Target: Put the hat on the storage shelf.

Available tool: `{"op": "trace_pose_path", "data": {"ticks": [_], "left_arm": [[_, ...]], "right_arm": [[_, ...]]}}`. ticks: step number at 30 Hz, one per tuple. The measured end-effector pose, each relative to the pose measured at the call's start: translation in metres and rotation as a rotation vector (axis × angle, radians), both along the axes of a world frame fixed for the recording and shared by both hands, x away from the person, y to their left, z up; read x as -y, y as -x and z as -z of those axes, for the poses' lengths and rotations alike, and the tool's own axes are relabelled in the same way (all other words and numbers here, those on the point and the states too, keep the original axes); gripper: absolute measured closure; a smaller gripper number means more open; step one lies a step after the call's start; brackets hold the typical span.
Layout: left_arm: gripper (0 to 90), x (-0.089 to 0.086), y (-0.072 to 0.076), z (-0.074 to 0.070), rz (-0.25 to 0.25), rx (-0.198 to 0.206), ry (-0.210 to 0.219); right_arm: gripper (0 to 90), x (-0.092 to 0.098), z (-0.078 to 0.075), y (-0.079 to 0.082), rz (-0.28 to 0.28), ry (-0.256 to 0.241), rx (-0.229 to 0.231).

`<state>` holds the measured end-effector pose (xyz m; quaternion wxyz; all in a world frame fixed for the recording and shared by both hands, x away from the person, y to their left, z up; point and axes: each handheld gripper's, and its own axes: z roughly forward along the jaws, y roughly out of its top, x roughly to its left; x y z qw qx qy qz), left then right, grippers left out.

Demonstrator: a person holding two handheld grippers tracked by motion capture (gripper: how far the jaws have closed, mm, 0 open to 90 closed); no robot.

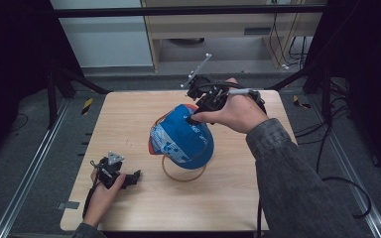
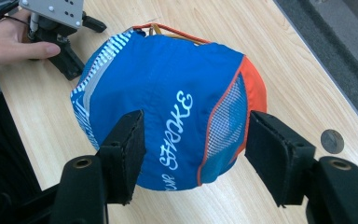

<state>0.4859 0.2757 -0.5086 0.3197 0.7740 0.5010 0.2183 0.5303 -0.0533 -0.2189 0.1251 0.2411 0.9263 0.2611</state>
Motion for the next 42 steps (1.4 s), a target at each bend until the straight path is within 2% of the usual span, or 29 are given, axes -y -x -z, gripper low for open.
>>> {"op": "trace_pose_path", "data": {"ticks": [4,18,25,42], "left_arm": [[0.0,0.000,0.000,0.000,0.001,0.001,-0.002],[0.0,0.000,0.000,0.000,0.002,-0.002,-0.002],[0.0,0.000,0.000,0.000,0.002,-0.002,-0.002],[0.0,0.000,0.000,0.000,0.001,0.001,-0.001]], "right_arm": [[37.8,0.006,0.001,0.002,0.004,-0.008,0.002],[37.9,0.043,0.010,0.010,0.046,-0.067,0.009],[37.8,0.063,0.020,0.014,0.075,-0.088,0.003],[36.7,0.087,0.035,0.019,0.117,-0.108,-0.003]]}}
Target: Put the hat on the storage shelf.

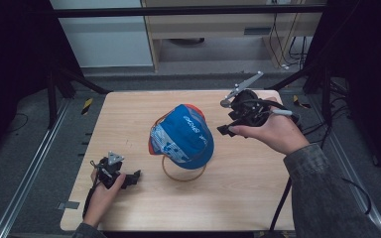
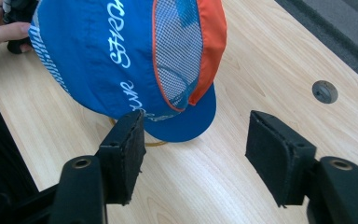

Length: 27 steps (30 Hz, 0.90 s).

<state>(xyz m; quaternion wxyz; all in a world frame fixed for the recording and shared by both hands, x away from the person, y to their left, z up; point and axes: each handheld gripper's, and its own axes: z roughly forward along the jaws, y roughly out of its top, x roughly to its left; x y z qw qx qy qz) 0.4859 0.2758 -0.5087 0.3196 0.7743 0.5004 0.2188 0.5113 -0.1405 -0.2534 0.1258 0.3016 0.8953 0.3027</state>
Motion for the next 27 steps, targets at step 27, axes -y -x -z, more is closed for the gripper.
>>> {"op": "trace_pose_path", "data": {"ticks": [27], "left_arm": [[0.0,0.000,0.000,0.000,0.002,-0.003,-0.002]], "right_arm": [[8.5,0.045,0.045,0.014,0.113,-0.095,0.109]]}}
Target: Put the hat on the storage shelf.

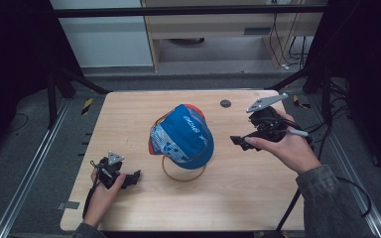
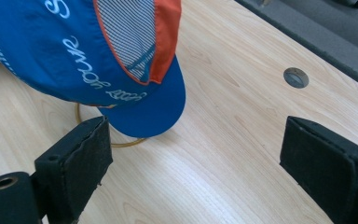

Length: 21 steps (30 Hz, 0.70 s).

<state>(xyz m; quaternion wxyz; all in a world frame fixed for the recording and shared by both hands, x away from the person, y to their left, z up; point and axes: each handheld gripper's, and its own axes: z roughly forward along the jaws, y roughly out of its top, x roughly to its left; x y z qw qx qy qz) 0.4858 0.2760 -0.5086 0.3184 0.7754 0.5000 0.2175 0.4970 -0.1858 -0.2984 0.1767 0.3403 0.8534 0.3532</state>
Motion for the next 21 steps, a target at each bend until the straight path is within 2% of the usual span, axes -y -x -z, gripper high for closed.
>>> {"op": "trace_pose_path", "data": {"ticks": [7,14,21], "left_arm": [[0.0,0.000,0.000,0.000,0.000,0.000,0.000],[0.0,0.000,0.000,0.000,0.000,0.000,0.000],[0.0,0.000,0.000,0.000,0.000,0.000,0.000]], "right_arm": [[7.3,0.011,0.014,0.005,-0.007,-0.017,0.017],[7.0,0.019,0.031,0.008,0.003,-0.026,-0.006],[11.2,0.028,0.050,0.012,0.035,-0.024,-0.017]]}}
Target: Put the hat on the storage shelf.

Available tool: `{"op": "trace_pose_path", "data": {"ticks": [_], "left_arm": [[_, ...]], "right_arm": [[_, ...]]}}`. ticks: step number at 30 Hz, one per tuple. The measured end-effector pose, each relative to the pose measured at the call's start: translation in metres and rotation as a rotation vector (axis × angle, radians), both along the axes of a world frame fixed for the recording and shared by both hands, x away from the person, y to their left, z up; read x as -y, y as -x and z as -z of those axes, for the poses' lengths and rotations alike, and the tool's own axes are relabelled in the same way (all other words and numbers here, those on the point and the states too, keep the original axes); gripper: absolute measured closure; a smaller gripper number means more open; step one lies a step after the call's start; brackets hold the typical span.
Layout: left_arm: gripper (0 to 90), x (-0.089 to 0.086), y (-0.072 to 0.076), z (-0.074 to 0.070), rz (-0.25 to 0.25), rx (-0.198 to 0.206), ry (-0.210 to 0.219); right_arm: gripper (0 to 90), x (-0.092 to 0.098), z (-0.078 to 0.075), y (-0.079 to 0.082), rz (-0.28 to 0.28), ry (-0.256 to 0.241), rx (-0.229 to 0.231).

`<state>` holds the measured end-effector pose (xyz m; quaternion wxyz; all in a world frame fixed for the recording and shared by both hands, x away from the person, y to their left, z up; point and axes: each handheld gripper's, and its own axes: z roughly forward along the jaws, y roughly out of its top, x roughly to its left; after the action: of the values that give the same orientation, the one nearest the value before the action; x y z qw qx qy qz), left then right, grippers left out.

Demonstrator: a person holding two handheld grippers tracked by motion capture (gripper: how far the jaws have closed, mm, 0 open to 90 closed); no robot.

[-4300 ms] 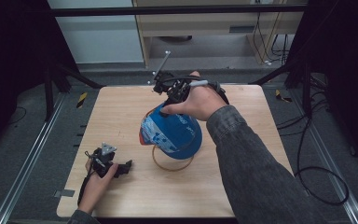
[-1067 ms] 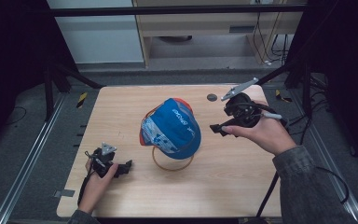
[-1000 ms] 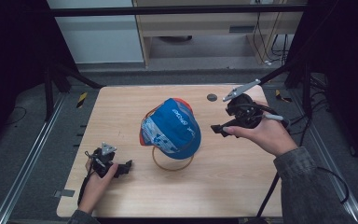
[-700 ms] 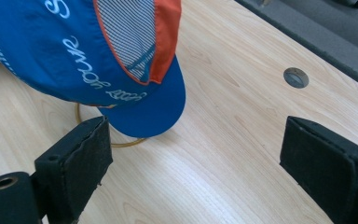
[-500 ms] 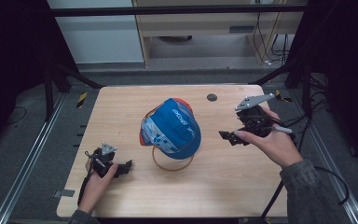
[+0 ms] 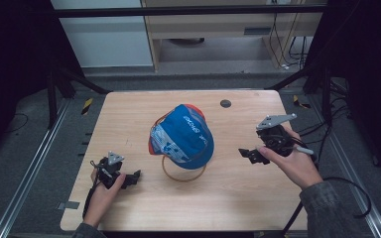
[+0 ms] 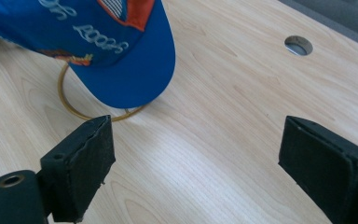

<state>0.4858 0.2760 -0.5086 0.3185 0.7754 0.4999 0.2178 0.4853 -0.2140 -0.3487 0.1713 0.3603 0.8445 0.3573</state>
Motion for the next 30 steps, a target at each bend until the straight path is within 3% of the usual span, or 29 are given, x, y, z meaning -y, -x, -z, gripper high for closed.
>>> {"op": "trace_pose_path", "data": {"ticks": [20,30], "left_arm": [[0.0,0.000,0.000,0.000,0.000,0.000,0.000],[0.0,0.000,0.000,0.000,0.000,0.000,0.000]], "right_arm": [[14.0,0.017,0.061,0.009,0.047,0.002,0.005],[14.0,0.018,0.089,0.013,0.073,0.005,-0.019]]}}
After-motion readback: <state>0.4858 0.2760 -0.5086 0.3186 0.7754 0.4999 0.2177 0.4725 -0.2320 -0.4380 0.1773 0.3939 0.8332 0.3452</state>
